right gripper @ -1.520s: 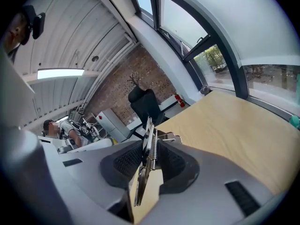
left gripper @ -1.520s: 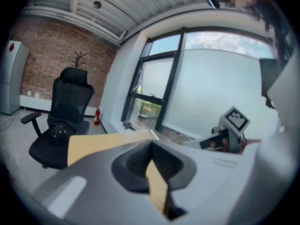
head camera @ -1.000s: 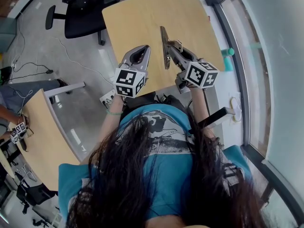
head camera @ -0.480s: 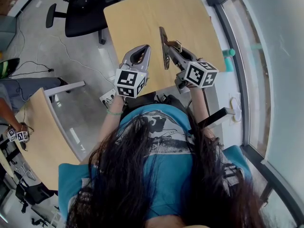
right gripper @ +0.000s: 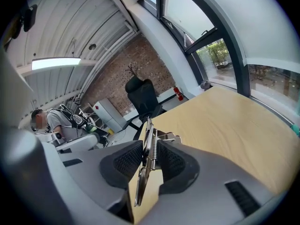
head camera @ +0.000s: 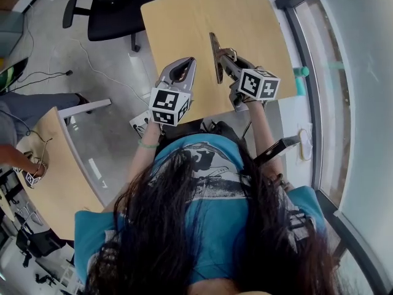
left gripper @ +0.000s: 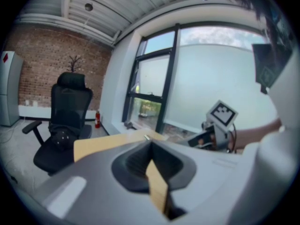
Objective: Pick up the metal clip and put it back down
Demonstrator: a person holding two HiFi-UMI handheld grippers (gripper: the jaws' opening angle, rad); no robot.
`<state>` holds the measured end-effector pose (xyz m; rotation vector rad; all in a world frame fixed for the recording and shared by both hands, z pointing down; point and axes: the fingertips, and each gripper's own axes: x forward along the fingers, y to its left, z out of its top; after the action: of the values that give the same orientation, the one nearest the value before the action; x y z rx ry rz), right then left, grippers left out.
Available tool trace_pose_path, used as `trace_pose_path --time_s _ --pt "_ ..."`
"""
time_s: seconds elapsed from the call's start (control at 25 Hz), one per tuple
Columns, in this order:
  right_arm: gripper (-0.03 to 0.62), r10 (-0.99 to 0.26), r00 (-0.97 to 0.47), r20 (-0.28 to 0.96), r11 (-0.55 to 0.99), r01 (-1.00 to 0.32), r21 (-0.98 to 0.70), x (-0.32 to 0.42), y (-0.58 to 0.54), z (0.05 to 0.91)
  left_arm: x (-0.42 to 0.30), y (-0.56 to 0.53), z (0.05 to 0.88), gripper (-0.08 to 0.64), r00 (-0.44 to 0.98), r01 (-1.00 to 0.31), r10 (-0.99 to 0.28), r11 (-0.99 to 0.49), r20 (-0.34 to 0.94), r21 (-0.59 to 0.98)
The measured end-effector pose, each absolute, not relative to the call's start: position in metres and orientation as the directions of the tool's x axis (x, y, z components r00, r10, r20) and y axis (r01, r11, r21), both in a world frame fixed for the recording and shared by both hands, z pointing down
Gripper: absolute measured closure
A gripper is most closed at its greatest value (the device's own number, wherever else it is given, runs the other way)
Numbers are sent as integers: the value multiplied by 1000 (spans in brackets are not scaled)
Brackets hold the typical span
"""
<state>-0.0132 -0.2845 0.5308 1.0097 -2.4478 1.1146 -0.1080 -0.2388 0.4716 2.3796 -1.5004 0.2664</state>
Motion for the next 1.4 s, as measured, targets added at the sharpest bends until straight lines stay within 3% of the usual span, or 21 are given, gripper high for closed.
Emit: trace_pose_path --time_s 0.72,1.04,1.4 --pt "483 -331 -570 752 538 -769 -346 -31 -342 665 -169 -236 486 557 337 -940 -868 -290 364 179" --pt "482 -327 -565 758 478 -791 -383 -26 -345 678 -170 -235 487 557 333 -942 -869 -285 366 178" --pt "459 -436 -560 704 407 -821 -401 -11 -348 650 -164 -229 485 557 340 -939 -868 -295 362 176"
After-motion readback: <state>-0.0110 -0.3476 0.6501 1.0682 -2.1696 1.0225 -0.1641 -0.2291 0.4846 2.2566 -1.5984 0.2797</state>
